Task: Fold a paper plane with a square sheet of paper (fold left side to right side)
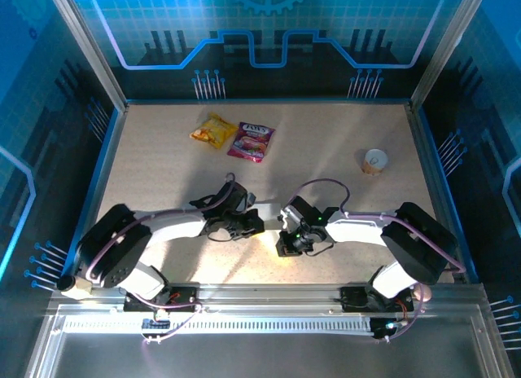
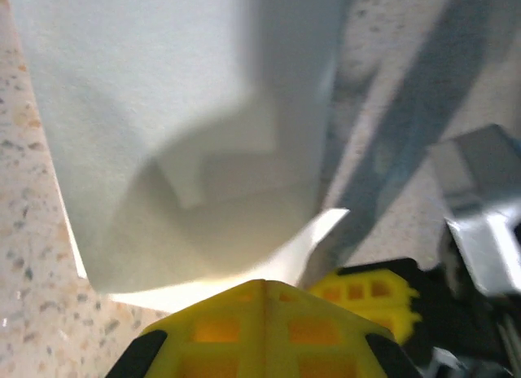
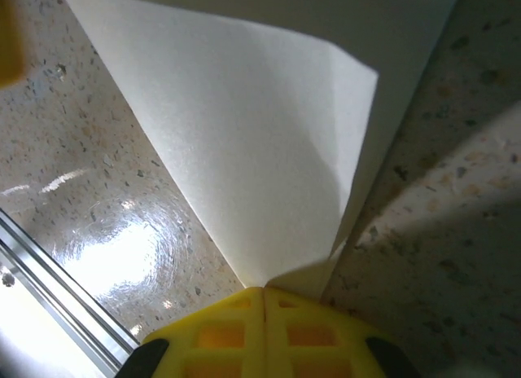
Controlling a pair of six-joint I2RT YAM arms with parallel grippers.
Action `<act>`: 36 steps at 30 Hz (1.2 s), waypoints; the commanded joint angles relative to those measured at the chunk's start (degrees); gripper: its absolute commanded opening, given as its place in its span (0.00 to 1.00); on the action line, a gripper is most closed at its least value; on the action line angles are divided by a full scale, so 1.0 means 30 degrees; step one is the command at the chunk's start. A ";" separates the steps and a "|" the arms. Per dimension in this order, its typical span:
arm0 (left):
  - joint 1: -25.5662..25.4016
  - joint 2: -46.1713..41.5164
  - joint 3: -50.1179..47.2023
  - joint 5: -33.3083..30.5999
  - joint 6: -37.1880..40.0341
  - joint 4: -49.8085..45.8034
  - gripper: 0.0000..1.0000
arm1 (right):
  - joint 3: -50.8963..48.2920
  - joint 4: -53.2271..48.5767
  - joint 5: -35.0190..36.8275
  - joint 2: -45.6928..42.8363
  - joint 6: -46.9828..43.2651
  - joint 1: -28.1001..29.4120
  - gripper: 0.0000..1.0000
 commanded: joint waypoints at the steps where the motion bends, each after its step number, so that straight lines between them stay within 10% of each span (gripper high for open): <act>1: -0.0179 -0.1391 -0.1368 -0.0441 -0.0395 0.0646 0.00 | -0.0534 -0.3244 0.2818 0.1162 0.0547 0.0503 0.00; 36: -0.3251 0.2859 -0.1774 -0.2467 -0.2156 0.5330 0.00 | 0.0287 -0.4836 0.4420 0.2337 0.0820 0.1110 0.00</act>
